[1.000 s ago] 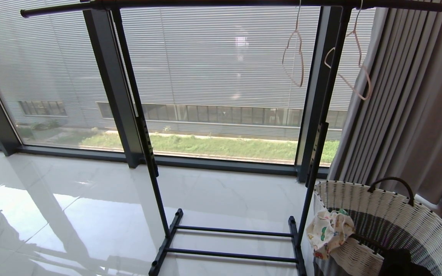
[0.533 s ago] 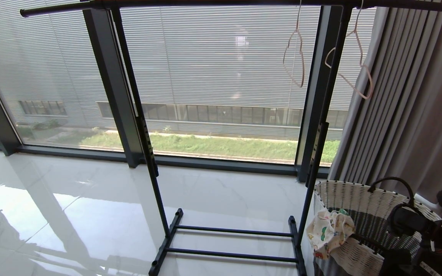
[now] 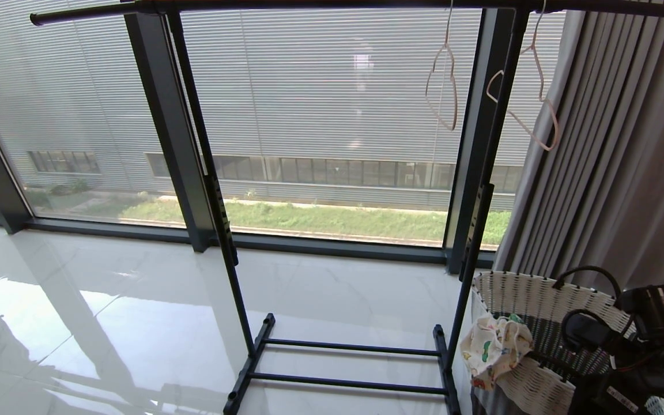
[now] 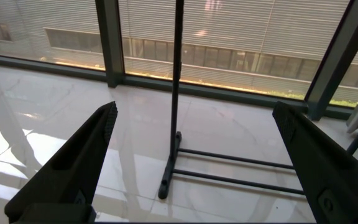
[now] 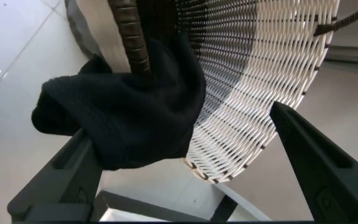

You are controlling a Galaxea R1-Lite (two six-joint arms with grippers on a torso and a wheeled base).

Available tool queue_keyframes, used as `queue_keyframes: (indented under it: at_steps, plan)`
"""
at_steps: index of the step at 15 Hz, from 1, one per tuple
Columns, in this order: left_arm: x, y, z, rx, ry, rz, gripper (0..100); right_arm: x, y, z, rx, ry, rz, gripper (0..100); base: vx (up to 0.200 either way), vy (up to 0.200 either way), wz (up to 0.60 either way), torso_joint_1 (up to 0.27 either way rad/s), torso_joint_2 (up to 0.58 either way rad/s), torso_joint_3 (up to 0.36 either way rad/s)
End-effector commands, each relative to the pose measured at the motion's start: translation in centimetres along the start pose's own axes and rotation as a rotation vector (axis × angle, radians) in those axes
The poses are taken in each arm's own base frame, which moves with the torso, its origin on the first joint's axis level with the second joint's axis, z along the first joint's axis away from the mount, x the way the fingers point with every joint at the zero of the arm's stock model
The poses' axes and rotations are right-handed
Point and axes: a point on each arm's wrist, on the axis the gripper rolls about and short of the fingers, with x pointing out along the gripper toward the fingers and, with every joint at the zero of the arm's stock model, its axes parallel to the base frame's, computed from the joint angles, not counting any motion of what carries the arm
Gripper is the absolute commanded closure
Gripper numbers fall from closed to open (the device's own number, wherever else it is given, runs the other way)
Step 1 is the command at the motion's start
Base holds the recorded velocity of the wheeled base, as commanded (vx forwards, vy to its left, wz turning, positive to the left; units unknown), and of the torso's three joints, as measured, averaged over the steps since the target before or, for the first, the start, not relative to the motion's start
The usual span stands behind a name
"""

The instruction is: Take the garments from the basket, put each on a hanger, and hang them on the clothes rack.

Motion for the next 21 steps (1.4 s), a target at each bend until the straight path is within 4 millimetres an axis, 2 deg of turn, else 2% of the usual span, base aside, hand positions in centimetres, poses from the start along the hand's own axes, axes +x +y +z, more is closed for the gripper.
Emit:
queue_keyframes:
  at_steps: [1, 3, 4, 7, 10, 14, 15, 16, 17, 20, 21]
  plan:
    - [0.0, 0.0, 0.0, 0.000, -0.001, 0.001, 0, 1.2, 0.2, -0.2, 0.005, 0.021, 0.010, 0, 0.000, 0.000, 0.00, 0.000, 0.00, 0.000]
    - [0.0, 0.0, 0.0, 0.000, -0.001, 0.001, 0, 1.1, 0.1, -0.1, 0.006, 0.011, 0.005, 0, 0.000, 0.000, 0.00, 0.000, 0.00, 0.000]
    - [0.0, 0.0, 0.0, 0.000, -0.001, 0.001, 0, 1.1, 0.1, -0.1, 0.008, 0.008, 0.002, 100, 0.000, 0.000, 0.00, 0.000, 0.00, 0.000]
    - [0.0, 0.0, 0.0, 0.000, -0.001, 0.001, 0, 0.1, 0.1, -0.4, 0.013, -0.006, -0.012, 100, 0.000, 0.000, 0.00, 0.000, 0.00, 0.000]
    - [0.0, 0.0, 0.0, 0.000, -0.001, 0.001, 0, -1.7, 0.3, -1.2, 0.027, -0.036, -0.032, 100, 0.000, 0.000, 0.00, 0.000, 0.00, 0.000]
    - [0.0, 0.0, 0.0, 0.000, -0.001, 0.001, 0, -6.5, -1.4, -0.8, 0.066, -0.162, -0.145, 100, 0.000, 0.000, 0.00, 0.000, 0.00, 0.000]
    - [0.0, 0.0, 0.0, 0.000, -0.001, 0.001, 0, -9.7, -3.0, 0.0, 0.079, -0.218, -0.190, 100, 0.000, 0.000, 0.00, 0.000, 0.00, 0.000]
    - [0.0, 0.0, 0.0, 0.000, -0.001, 0.001, 0, -10.5, -3.4, 0.2, 0.084, -0.227, -0.196, 100, 0.000, 0.000, 0.00, 0.000, 0.00, 0.000]
    - [0.0, 0.0, 0.0, 0.000, -0.001, 0.001, 0, -14.9, -4.5, 0.8, 0.145, -0.280, -0.193, 100, 0.000, 0.000, 0.00, 0.000, 0.00, 0.000]
    - [0.0, 0.0, 0.0, 0.008, -0.001, 0.001, 0, -22.4, -4.7, 0.0, 0.272, -0.352, -0.116, 100, 0.000, 0.000, 0.00, 0.000, 0.00, 0.000]
    - [0.0, 0.0, 0.0, 0.003, -0.001, 0.001, 0, -23.8, -4.7, -0.2, 0.297, -0.388, -0.111, 100, 0.000, 0.000, 0.00, 0.000, 0.00, 0.000]
